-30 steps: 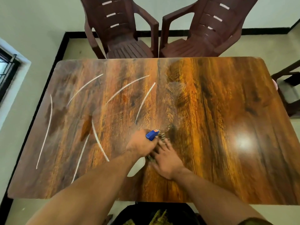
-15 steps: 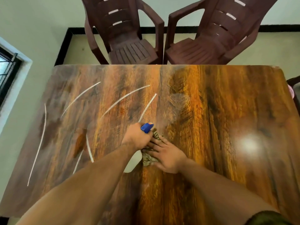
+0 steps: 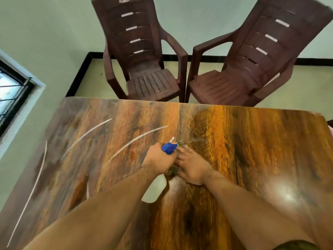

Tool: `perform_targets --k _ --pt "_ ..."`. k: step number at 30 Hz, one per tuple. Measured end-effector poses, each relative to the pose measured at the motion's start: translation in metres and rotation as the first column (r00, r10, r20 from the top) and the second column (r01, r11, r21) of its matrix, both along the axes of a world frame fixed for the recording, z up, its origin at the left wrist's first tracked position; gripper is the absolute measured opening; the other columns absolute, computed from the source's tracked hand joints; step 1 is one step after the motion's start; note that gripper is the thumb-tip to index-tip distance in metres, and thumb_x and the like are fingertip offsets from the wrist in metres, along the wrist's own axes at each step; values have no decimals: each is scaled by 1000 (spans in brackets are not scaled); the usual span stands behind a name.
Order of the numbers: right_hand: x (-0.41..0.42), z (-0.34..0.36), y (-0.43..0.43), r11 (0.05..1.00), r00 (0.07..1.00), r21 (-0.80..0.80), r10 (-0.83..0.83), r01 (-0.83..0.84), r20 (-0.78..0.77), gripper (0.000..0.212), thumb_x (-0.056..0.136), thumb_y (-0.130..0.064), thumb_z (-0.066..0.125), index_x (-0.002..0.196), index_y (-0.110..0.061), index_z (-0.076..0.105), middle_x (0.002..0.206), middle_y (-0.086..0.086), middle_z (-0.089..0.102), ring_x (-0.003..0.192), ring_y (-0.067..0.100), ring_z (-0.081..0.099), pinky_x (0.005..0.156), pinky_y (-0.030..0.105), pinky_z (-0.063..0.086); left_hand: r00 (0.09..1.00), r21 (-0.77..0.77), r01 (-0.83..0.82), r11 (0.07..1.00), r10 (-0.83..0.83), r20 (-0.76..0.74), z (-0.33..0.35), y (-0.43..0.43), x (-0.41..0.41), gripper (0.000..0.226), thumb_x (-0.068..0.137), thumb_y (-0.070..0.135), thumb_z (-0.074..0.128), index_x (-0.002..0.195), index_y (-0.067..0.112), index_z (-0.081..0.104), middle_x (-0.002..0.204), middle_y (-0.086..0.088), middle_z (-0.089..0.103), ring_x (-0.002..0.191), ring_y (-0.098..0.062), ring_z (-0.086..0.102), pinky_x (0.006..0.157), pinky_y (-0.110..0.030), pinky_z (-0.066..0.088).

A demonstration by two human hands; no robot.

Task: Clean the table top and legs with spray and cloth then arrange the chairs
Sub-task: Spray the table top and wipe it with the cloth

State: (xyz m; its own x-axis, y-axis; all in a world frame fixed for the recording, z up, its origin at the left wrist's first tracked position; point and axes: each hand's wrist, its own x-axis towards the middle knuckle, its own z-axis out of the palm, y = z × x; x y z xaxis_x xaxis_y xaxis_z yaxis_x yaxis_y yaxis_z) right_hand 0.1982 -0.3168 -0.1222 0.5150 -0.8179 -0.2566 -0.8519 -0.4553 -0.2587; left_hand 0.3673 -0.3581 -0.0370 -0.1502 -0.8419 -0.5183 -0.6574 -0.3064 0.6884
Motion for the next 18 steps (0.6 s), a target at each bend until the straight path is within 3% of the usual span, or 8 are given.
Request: perform_targets --k 2,3,5,8,10,12,16,18 --pt "-23 -4 -21 847 845 -75 -531 526 -68 64 101 -54 19 158 -24 21 167 4 8 154 25 -1 123 51 6 999 24 -34 999 35 -29 1 -15 -2 26 88 26 67 77 4 58 59 -6 61 44 -18 58 45 -27 48" --pt "-29 -3 -32 618 612 -84 -786 782 -86 65 102 -52 18 159 -20 21 167 7 7 154 28 0 123 52 5 998 27 -57 998 58 -37 1 -22 -3 26 87 24 66 80 1 58 59 -9 61 42 -18 57 44 -26 47" --pt "-18 0 -54 348 343 -34 -933 937 -108 65 102 -50 21 158 -15 22 167 13 5 153 33 -1 123 53 0 996 26 -85 996 85 -31 0 -39 -6 24 87 21 66 79 2 54 60 -9 57 40 -14 52 42 -23 44" --pt "-2 1 -69 838 839 -59 -544 542 -16 62 102 -51 26 157 -23 22 167 7 9 154 27 -2 123 49 -5 997 16 -70 997 70 -23 -1 -61 -14 31 78 33 68 78 5 57 65 -8 65 47 -19 59 48 -28 55" --pt "-24 4 -90 968 967 -33 -251 250 -31 62 101 -55 30 157 -33 17 168 -2 5 154 20 -5 124 49 -4 999 15 -38 999 38 8 -9 -75 -15 48 63 50 64 85 6 63 74 -11 71 57 -24 69 61 -42 63" --pt "-55 -4 -121 876 872 -67 -483 478 -85 62 101 -56 26 158 -35 13 167 -3 1 154 21 -5 123 52 -4 999 29 14 999 -15 31 -18 -87 -11 45 69 50 66 88 10 63 78 -11 70 62 -23 67 64 -44 63" --pt "-66 3 -170 247 255 70 -956 966 -147 66 102 -54 16 160 -22 13 167 8 -6 153 32 -9 121 58 -4 1000 41 7 999 -8 18 -25 -103 -2 24 89 33 69 84 12 58 72 -3 61 62 -15 57 58 -26 50" --pt "-28 3 -183 353 360 72 -922 933 -139 66 101 -54 17 160 -25 8 167 10 -10 152 35 -12 120 58 -7 1000 40 -26 999 26 8 -28 -109 4 23 91 30 70 80 15 55 67 0 56 57 -11 53 51 -20 44"
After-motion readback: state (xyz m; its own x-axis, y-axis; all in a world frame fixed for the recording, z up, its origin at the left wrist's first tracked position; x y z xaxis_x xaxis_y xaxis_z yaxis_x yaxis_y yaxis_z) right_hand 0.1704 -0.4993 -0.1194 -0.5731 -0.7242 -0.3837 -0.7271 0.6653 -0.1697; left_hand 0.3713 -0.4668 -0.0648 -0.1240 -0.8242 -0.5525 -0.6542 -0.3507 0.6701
